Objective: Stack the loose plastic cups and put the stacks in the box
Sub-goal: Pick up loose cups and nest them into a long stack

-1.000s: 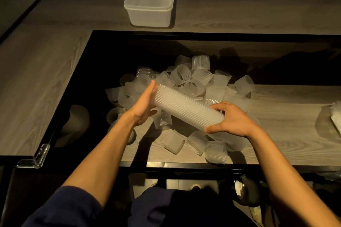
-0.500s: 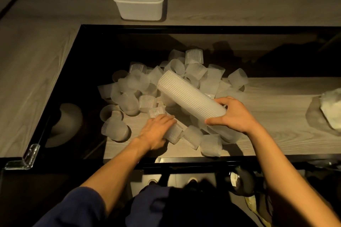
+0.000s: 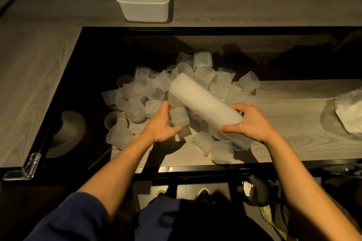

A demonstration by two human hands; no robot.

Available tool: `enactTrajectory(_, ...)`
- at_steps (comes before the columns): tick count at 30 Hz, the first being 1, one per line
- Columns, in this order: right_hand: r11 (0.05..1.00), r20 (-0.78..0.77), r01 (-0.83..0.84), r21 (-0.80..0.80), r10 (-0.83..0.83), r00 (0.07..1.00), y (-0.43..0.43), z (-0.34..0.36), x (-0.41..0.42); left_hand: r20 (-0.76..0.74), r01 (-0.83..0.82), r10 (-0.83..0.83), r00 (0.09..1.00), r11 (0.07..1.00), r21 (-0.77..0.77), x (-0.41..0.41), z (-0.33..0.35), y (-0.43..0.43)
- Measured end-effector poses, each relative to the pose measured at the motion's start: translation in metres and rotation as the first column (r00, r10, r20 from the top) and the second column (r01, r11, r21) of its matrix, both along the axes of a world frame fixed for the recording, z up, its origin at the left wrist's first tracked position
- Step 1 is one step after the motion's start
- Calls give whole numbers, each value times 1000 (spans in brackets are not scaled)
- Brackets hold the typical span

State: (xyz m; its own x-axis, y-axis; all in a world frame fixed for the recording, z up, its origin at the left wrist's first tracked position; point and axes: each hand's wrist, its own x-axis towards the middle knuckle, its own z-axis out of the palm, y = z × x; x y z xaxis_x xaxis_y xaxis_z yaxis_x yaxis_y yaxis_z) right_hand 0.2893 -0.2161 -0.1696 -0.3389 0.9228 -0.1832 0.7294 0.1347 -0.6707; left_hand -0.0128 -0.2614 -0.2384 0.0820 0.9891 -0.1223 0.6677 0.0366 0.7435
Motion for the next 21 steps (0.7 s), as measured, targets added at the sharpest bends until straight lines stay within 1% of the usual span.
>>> enactTrajectory(1,1000,-10,0,1,0,1000,0,0,0,121,-101,101,988,995,-4,-4,7,3)
enactTrajectory(3,1000,-31,2,2,-2,1000,-1,1,0,311,-281,284,907,958,-54,-16,18,9)
enactTrajectory(4,1000,-41,4,1,-4,999,-2,1,0,411,-350,356,839,932,-92,-22,23,12)
enactTrajectory(6,1000,-58,0,-3,0,998,-1,3,-1,600,-459,459,656,873,-166,-34,32,18)
enactTrajectory(7,1000,-62,-6,-6,6,998,-1,4,-2,650,-497,480,590,850,-176,-39,38,20)
enactTrajectory(8,1000,-64,-15,-9,15,998,-1,5,-3,671,-519,480,564,839,-164,-43,44,22)
enactTrajectory(9,1000,-61,-26,-10,25,998,0,5,-4,675,-519,467,570,842,-145,-46,50,24)
enactTrajectory(12,998,-48,-60,-8,59,997,0,6,-9,630,-439,412,658,890,-123,-47,65,28)
enactTrajectory(15,996,-44,-88,0,87,995,-1,7,-14,596,-414,393,701,904,-109,-44,73,27)
enactTrajectory(17,995,-57,-98,9,98,994,-2,7,-16,597,-422,383,704,903,-82,-43,78,26)
enactTrajectory(21,993,-70,-121,3,121,990,-1,7,-19,592,-424,392,704,901,-92,-47,86,26)
